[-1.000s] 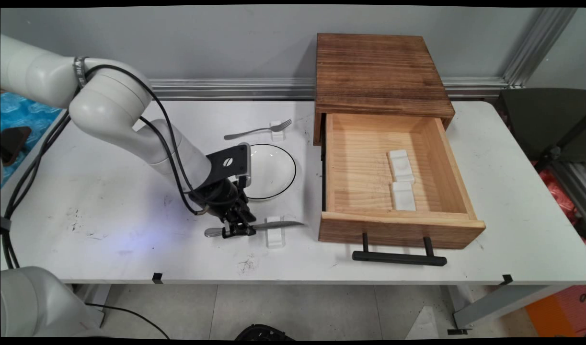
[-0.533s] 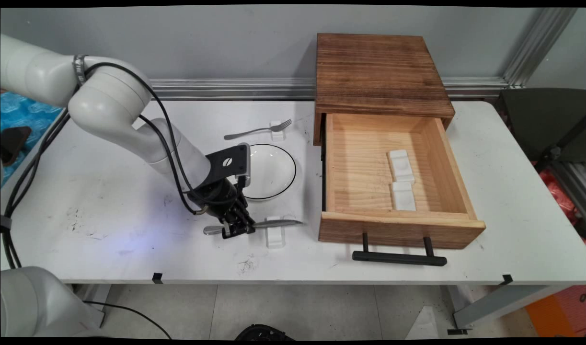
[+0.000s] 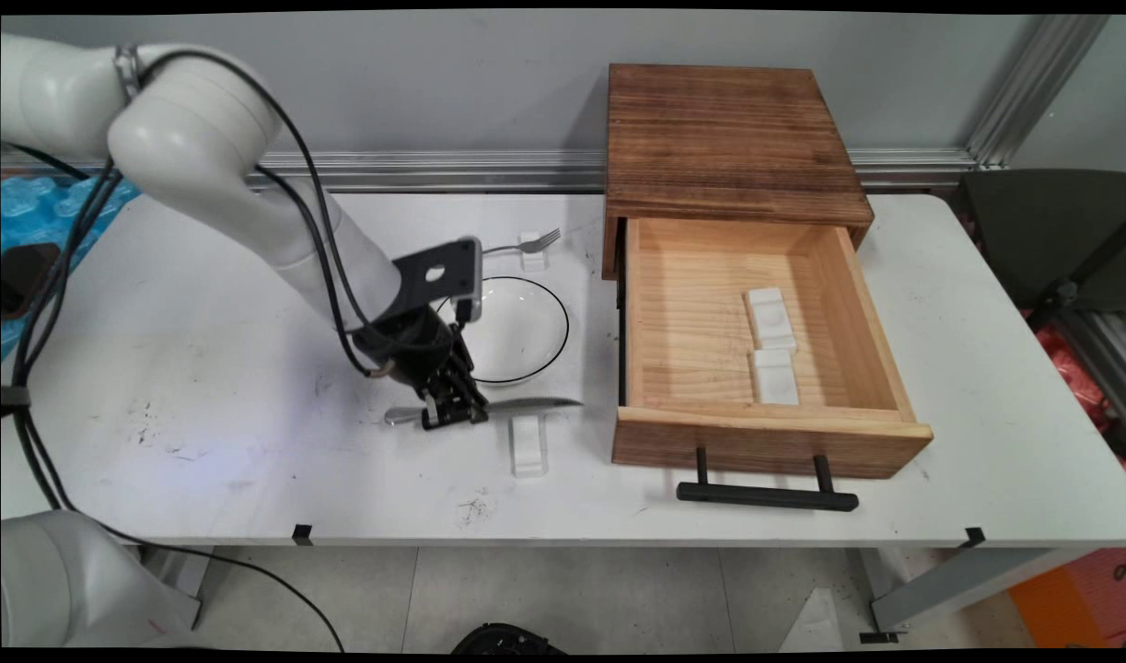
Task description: Place the picked object into the drawer
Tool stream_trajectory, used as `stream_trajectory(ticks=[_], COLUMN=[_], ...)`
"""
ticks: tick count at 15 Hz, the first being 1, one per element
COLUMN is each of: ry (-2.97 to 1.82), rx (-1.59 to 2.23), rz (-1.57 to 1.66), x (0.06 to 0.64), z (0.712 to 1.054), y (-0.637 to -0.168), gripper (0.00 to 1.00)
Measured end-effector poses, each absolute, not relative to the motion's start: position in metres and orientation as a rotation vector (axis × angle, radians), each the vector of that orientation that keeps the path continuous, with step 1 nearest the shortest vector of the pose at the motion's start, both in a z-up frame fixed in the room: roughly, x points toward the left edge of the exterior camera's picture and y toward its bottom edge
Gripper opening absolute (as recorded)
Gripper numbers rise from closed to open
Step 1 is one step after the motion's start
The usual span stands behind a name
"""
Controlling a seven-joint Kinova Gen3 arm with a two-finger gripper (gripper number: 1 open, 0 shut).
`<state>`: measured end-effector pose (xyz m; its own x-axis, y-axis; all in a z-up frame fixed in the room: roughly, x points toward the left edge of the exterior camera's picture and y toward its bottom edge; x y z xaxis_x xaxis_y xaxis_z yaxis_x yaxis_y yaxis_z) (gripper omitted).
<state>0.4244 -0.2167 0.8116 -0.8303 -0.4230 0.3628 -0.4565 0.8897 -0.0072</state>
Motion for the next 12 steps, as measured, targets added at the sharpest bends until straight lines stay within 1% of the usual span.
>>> stream_trajectory(ticks=[8,10,12], ry=[-2.762,-2.772,-2.783], rx=[0.599,0.586,0.561], rz=[0.15,0.159,0.169], x=[0.433,0.433,0.427], z=[0.873,0.891,0.92], y=[-0.24,-0.249,-0.264], gripper=[0.0,0.0,0.0])
